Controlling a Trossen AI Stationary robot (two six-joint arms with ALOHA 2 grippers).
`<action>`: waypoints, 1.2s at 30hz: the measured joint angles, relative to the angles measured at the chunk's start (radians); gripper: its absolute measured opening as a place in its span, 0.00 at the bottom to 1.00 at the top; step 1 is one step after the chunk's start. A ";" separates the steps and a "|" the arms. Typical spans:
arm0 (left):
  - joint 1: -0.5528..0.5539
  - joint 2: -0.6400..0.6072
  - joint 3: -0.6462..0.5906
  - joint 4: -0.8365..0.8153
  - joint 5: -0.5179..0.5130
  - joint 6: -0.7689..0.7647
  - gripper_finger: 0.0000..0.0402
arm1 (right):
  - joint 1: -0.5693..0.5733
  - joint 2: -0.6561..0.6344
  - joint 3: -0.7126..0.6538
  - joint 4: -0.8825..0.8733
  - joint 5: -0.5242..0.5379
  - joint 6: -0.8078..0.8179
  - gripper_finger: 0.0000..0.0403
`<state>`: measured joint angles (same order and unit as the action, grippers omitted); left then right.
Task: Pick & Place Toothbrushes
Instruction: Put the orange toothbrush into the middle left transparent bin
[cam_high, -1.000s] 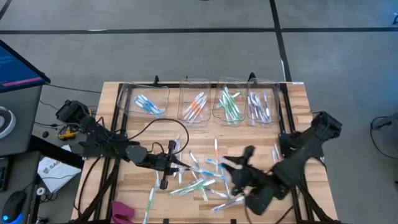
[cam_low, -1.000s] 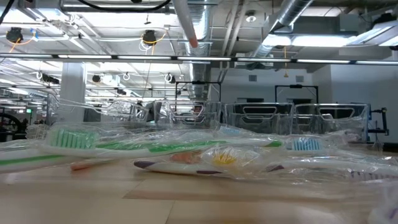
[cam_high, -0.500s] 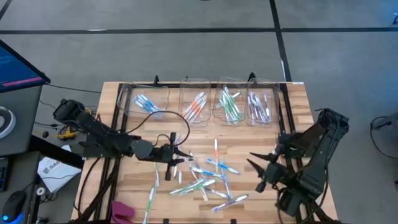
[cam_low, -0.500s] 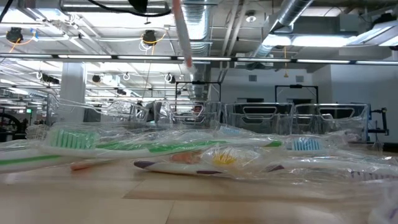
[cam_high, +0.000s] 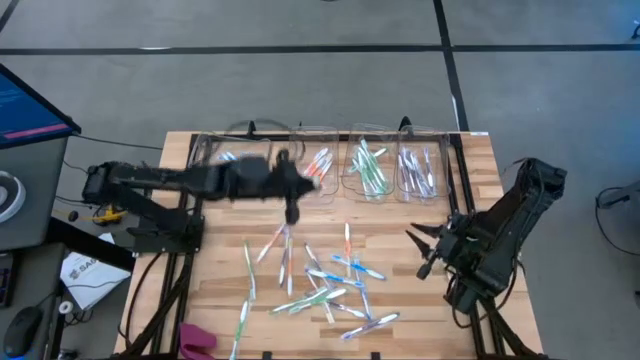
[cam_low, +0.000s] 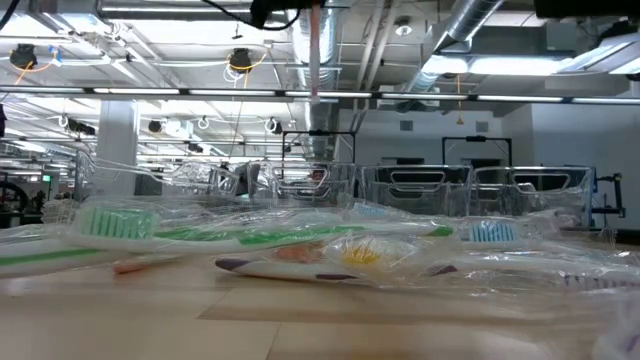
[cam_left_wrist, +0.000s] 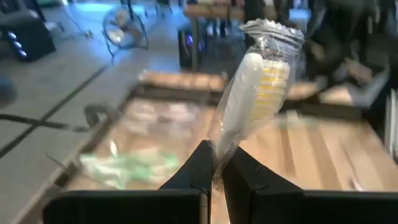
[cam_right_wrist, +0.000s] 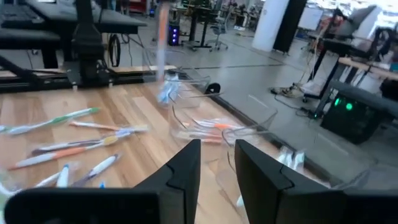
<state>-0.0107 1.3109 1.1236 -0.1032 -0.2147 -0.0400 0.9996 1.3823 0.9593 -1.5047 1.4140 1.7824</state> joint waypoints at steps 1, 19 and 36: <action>0.038 0.000 0.026 -0.003 0.026 -0.003 0.02 | -0.001 -0.004 -0.010 0.001 -0.002 0.025 0.23; 0.450 0.244 0.087 -0.058 0.159 -0.119 0.02 | -0.001 -0.015 -0.018 0.031 0.001 0.070 0.23; 0.526 0.336 0.086 -0.139 0.200 -0.264 0.11 | -0.001 -0.015 -0.018 0.049 0.001 0.066 0.23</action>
<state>0.5148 1.6474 1.2095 -0.2422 -0.0151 -0.3038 0.9987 1.3678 0.9409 -1.4559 1.4151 1.8488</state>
